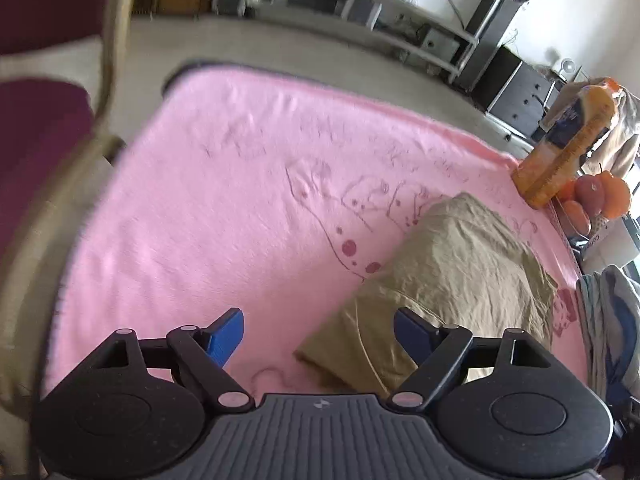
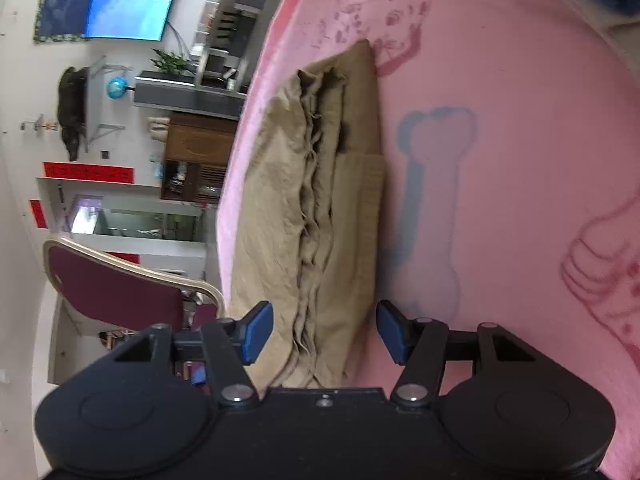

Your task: Fold clothes

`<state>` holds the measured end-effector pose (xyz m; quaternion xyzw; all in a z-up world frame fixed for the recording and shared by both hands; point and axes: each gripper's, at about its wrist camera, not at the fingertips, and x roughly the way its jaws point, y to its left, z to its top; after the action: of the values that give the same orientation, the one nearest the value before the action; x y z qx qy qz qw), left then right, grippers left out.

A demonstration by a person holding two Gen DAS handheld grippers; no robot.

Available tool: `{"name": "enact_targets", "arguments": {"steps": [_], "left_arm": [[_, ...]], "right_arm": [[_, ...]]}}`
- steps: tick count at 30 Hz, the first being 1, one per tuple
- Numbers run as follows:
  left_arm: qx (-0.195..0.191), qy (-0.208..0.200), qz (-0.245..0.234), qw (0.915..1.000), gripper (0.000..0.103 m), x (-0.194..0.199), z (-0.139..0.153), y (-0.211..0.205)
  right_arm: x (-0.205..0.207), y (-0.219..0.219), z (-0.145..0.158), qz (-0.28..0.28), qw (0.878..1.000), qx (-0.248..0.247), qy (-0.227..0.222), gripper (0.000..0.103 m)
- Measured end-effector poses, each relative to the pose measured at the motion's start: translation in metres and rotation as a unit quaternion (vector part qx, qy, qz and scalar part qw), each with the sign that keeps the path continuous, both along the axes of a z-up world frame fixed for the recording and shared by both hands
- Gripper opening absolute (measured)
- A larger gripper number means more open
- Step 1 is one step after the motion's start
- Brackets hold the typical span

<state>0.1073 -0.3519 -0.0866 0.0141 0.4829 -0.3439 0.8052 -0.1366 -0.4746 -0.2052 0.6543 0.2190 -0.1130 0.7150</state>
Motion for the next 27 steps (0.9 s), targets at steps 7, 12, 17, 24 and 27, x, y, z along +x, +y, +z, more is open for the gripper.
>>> {"name": "enact_targets", "arguments": {"steps": [7, 12, 17, 24, 27], "left_arm": [[-0.053, 0.073, -0.056, 0.9943, 0.079, 0.020, -0.027, -0.023], [-0.064, 0.086, -0.076, 0.9913, 0.081, 0.012, -0.028, -0.030], [-0.059, 0.080, -0.073, 0.9924, 0.078, -0.007, -0.022, -0.032], [-0.058, 0.061, -0.125, 0.9886, 0.074, -0.070, 0.013, -0.036], [-0.077, 0.082, -0.158, 0.9810, 0.074, -0.105, 0.019, -0.036]], "right_arm": [[0.017, 0.001, -0.005, -0.006, 1.000, -0.001, -0.029, 0.058], [0.028, 0.003, -0.002, 0.000, 1.000, -0.015, -0.023, 0.059], [0.039, 0.015, 0.008, -0.017, 0.998, -0.067, 0.013, 0.049], [0.033, 0.003, 0.048, 0.014, 0.993, -0.115, 0.032, 0.011], [0.014, -0.007, 0.076, 0.016, 0.992, -0.125, 0.003, 0.011]]}}
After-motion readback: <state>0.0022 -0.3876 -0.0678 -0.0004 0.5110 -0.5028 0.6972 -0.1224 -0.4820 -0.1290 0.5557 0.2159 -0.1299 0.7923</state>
